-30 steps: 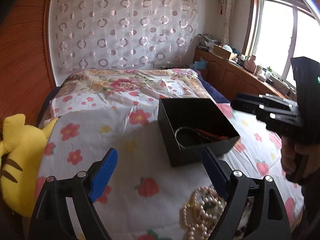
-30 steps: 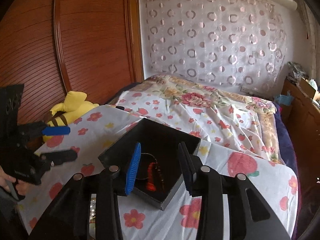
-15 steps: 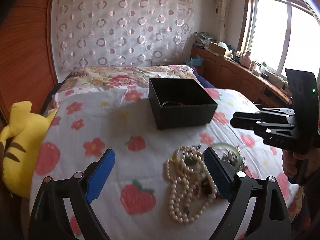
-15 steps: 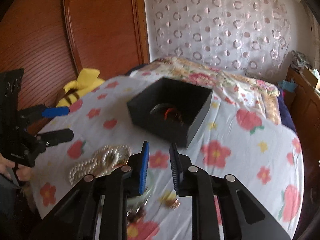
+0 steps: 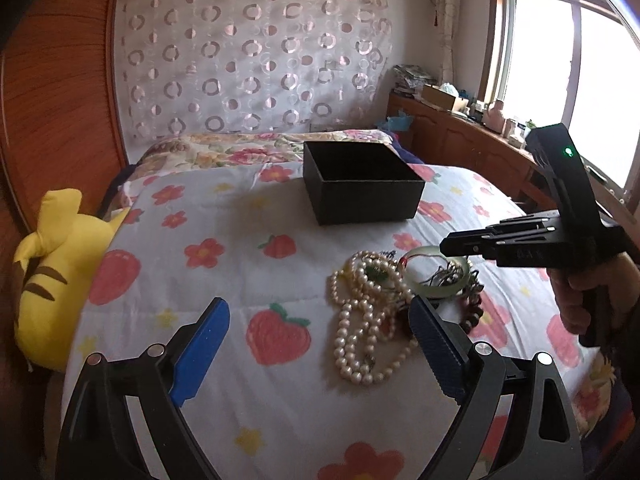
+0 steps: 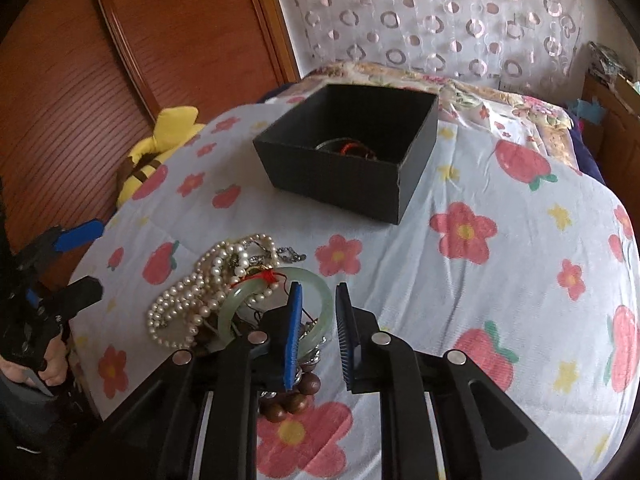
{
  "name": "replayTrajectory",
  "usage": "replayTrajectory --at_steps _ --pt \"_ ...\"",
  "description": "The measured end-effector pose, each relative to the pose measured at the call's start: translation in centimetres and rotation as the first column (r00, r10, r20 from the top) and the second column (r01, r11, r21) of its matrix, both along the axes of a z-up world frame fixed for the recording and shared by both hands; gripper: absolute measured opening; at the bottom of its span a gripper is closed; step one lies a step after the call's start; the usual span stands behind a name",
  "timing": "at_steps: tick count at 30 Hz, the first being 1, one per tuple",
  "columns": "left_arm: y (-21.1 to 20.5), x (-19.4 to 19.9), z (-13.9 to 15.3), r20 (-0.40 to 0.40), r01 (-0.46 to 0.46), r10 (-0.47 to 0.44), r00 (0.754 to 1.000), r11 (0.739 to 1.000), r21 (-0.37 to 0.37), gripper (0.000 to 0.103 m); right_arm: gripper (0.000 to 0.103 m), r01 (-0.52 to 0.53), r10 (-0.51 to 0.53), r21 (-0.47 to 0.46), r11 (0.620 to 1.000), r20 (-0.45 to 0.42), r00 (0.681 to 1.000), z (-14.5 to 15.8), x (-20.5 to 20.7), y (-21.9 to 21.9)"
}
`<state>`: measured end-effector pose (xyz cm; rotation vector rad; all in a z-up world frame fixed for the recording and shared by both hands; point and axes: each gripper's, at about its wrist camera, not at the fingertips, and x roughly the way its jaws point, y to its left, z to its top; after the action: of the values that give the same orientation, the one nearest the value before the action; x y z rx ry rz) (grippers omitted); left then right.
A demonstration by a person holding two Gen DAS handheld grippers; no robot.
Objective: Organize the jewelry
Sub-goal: 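Grasp the pale green jade bangle with the right gripper and lift it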
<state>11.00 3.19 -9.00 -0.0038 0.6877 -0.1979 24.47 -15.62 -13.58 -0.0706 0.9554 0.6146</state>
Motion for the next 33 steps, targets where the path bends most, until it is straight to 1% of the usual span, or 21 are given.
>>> replayTrajectory --at_steps 2,10,11,12,14,20,24,27,33 --pt "0.2 -0.2 -0.1 -0.003 -0.002 0.002 1.000 1.000 0.000 0.088 0.019 0.001 -0.001 -0.028 1.000 -0.013 1.000 -0.4 0.3 0.2" --pt "0.4 -0.6 -0.2 -0.002 0.003 -0.003 1.000 1.000 -0.006 0.088 0.019 -0.020 0.017 -0.038 0.999 -0.087 0.996 -1.4 1.5 1.0" --pt "0.4 -0.7 -0.3 -0.003 0.006 -0.006 1.000 1.000 -0.007 0.088 0.014 -0.024 0.021 -0.041 0.999 -0.076 0.997 -1.3 1.4 1.1" --pt "0.2 -0.7 -0.3 -0.005 0.008 -0.008 1.000 1.000 -0.007 0.088 0.013 -0.025 0.023 -0.039 0.999 -0.067 0.997 -1.1 1.3 1.0" --pt "-0.1 -0.7 -0.6 -0.017 0.015 -0.015 1.000 1.000 -0.012 0.088 0.012 -0.011 0.011 -0.019 1.000 -0.021 1.000 -0.3 0.7 0.6" --pt "-1.2 -0.5 -1.7 -0.059 0.032 -0.033 0.998 0.999 -0.008 0.088 0.011 0.025 -0.024 -0.004 1.000 0.128 0.991 2.5 -1.6 -1.1" --pt "-1.9 -0.4 -2.4 -0.087 0.053 -0.053 0.995 0.999 -0.002 0.088 0.011 0.057 -0.061 0.031 0.998 0.181 0.982 3.7 -3.1 -3.4" --pt "-2.4 -0.2 -2.9 -0.107 0.066 -0.065 0.992 0.998 0.012 0.088 0.011 0.076 -0.087 0.065 0.995 0.183 0.979 3.6 -4.1 -5.3" --pt "-3.2 0.1 -3.4 -0.137 0.097 -0.094 0.986 0.995 0.019 0.088 0.011 0.133 -0.147 0.098 0.986 0.158 0.976 1.7 -6.1 -8.4"
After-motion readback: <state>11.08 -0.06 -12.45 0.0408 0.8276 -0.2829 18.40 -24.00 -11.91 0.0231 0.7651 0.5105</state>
